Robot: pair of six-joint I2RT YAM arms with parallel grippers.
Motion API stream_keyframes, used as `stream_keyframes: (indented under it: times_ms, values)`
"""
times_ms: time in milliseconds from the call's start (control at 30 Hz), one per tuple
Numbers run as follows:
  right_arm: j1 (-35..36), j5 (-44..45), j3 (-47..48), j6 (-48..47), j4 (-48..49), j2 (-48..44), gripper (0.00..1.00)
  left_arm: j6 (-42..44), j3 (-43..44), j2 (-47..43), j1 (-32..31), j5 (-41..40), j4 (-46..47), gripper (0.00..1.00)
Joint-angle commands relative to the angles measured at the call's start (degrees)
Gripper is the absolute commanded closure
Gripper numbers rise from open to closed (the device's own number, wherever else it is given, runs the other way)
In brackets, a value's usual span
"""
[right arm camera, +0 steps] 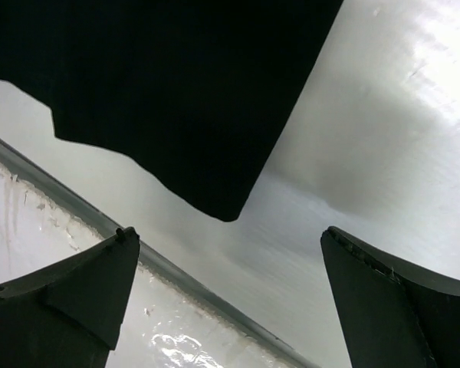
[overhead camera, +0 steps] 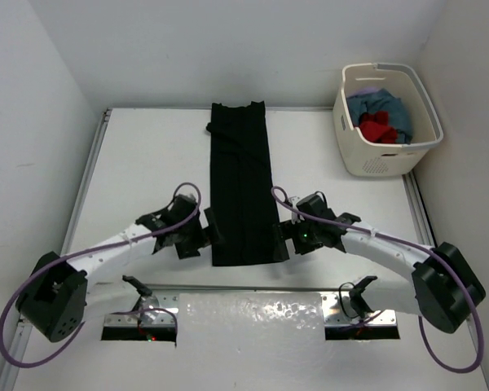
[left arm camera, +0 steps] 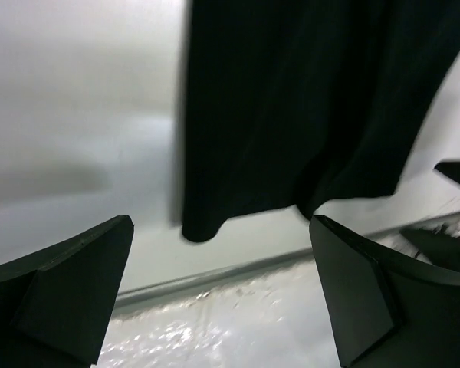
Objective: Fold and stack the t-shirts
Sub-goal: Grab the bottom of the folded rectangular tshirt with both arms
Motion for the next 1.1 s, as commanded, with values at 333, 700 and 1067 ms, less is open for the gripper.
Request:
stream_keyframes:
  times_ms: [333,700,1067]
  values:
    - [-0.5,-4.7,-4.1,6.6,8.7,4.9,0.05,-4.4,-14.1,0.5,-3.8,6.7,14.8,0.29]
    - [-0.7,-5.4,-3.9,7.0,9.6,9.1,0.35,-2.2,-14.9,7.6,-3.8,7.9,18.8,0.71]
    - [-0.7,-8.1,-3.8,5.8,13.7,10.8,0.83,-0.8,-11.9,7.8,-3.9,7.8,17.7,1.00]
